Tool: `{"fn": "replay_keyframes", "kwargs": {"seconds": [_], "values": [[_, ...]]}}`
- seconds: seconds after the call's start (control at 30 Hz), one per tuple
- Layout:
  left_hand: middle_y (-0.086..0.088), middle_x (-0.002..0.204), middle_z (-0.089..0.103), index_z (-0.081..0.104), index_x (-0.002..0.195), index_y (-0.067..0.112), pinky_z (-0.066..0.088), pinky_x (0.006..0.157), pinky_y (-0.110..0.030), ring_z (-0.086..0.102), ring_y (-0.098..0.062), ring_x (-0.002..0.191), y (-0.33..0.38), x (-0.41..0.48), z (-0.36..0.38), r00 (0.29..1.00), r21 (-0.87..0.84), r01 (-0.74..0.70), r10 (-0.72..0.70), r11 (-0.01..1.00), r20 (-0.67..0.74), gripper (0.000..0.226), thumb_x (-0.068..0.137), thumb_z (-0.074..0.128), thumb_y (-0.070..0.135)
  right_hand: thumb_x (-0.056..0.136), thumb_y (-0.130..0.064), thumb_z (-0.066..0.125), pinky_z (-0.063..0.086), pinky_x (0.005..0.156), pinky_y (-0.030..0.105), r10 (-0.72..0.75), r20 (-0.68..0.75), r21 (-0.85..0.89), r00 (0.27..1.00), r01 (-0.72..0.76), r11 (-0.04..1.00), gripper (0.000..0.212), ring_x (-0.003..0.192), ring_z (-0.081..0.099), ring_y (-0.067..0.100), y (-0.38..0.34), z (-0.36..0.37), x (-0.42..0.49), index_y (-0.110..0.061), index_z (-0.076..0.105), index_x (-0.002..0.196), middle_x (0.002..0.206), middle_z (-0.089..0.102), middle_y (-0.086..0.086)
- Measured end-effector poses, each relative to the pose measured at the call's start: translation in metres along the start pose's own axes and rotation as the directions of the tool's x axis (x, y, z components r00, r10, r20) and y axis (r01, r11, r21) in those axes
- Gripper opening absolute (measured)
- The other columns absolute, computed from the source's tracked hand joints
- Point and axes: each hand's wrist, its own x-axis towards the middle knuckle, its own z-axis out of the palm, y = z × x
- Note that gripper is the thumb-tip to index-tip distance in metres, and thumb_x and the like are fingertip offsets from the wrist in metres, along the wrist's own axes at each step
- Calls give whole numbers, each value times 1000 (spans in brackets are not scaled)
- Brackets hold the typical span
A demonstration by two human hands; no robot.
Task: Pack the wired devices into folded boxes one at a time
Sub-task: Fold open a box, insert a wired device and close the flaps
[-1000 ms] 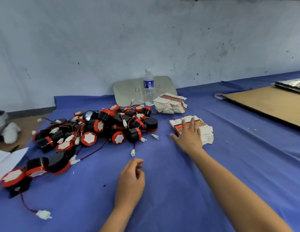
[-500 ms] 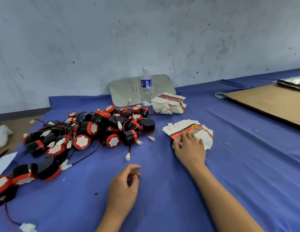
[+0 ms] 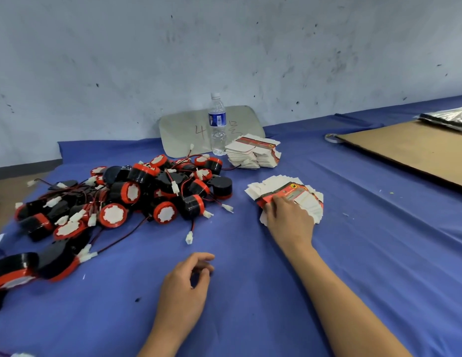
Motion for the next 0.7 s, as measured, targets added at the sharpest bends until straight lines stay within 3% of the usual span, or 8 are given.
{"fn": "replay_keyframes", "kwargs": {"seconds": [0.1,0.17,0.23,0.27,0.37,0.43,0.57,0.7], "values": [[25,83,67,65,92,37,44,72,-9,61,3,86,-1,-1,0,1000,-1,2,-2,1000,4,37,89,59,1,89,-2,53,37,63,33,-34,-290,108,956,68,992,29,85,65,36,0,-11,-2,-7,64,115,96,70,13],[23,81,68,65,93,37,44,74,-11,61,2,85,-1,-1,0,1000,-13,-5,5,1000,5,38,89,59,0,80,11,48,41,63,31,-5,-540,271,841,179,946,45,80,62,28,-2,-22,-3,-9,61,117,90,71,14],[20,83,69,64,100,37,44,72,-9,61,1,84,0,-1,1,1000,-47,-7,6,999,-8,39,91,58,0,88,4,39,35,63,18,60,-658,423,751,303,854,39,75,53,15,-6,-33,-6,-16,52,119,88,69,6],[19,87,69,62,108,37,43,71,-8,60,0,84,1,0,1,1000,-85,-6,3,996,-31,40,92,58,1,93,-3,37,35,65,13,119,-642,534,757,330,779,33,74,52,11,-9,-37,-8,-16,51,121,88,66,-1],[21,115,57,36,134,47,46,75,-15,57,2,95,8,1,-1,985,-238,-33,-9,971,-173,60,93,60,11,100,-9,40,40,63,8,250,-286,897,925,166,410,29,67,56,-4,-25,-45,-16,-28,51,118,77,64,-22],[30,130,46,21,138,56,47,82,-18,54,5,108,15,-1,-3,968,-298,-96,18,950,-252,72,89,62,23,100,-3,41,44,61,11,89,-1,956,996,-25,293,35,63,59,-4,-36,-45,-24,-34,52,113,68,66,-19],[43,136,33,12,141,59,42,91,-7,41,16,122,19,-6,-2,973,-317,-141,73,938,-218,77,84,58,33,99,-4,45,54,70,21,-166,313,915,935,-251,315,35,77,69,6,-59,-32,-48,-36,57,108,83,73,-8],[56,124,34,-1,144,53,40,81,1,41,22,117,13,-5,1,979,-316,-147,92,937,-181,91,95,53,0,98,-11,51,53,86,33,-170,408,871,897,-326,367,31,90,67,12,-64,-21,-56,-40,54,112,99,70,-1]]}}
